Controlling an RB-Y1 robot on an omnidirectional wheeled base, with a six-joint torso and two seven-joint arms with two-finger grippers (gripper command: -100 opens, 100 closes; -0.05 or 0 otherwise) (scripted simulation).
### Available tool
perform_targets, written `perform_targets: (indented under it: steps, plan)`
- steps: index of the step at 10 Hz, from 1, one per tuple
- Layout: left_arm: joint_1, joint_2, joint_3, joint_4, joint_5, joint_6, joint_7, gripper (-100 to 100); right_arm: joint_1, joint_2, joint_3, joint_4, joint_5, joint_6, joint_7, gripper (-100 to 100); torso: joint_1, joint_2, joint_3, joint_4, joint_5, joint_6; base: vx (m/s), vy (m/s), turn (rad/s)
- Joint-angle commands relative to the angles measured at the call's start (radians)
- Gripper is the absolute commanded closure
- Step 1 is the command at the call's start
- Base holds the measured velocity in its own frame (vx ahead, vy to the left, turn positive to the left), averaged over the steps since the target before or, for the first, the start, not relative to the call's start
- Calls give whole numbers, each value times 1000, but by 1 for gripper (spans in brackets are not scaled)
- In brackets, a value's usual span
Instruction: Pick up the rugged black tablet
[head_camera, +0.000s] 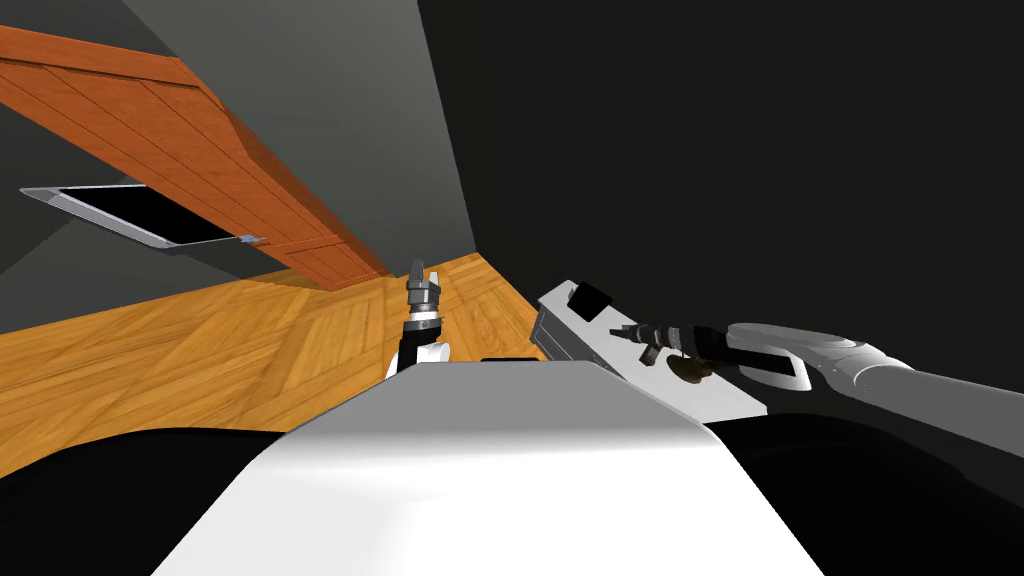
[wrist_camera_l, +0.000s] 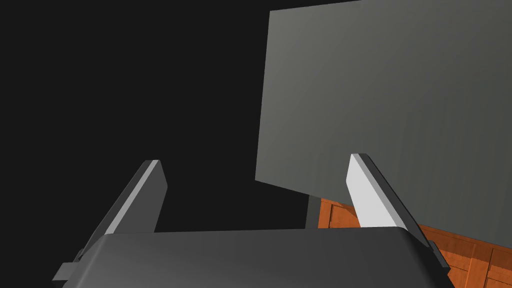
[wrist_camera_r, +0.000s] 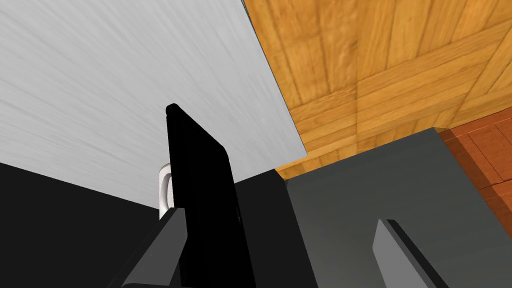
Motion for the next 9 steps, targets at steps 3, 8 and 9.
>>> perform_targets:
  steps: [3,8,9]
  plan:
    - [0,0,0,0,0,0,0,0,7,-115,50,79,65,-42,8,-100,1,-2,-1,-1,0,-1,106,45,121]
    - [0,0,0,0,0,0,0,0,16,-229,90,132,123,-78,15,-100,2,-2,-1,0,0,0,97,57,67]
    - [0,0,0,0,0,0,0,0,18,-255,101,146,140,-89,17,-100,2,-2,-1,0,0,0,119,52,94]
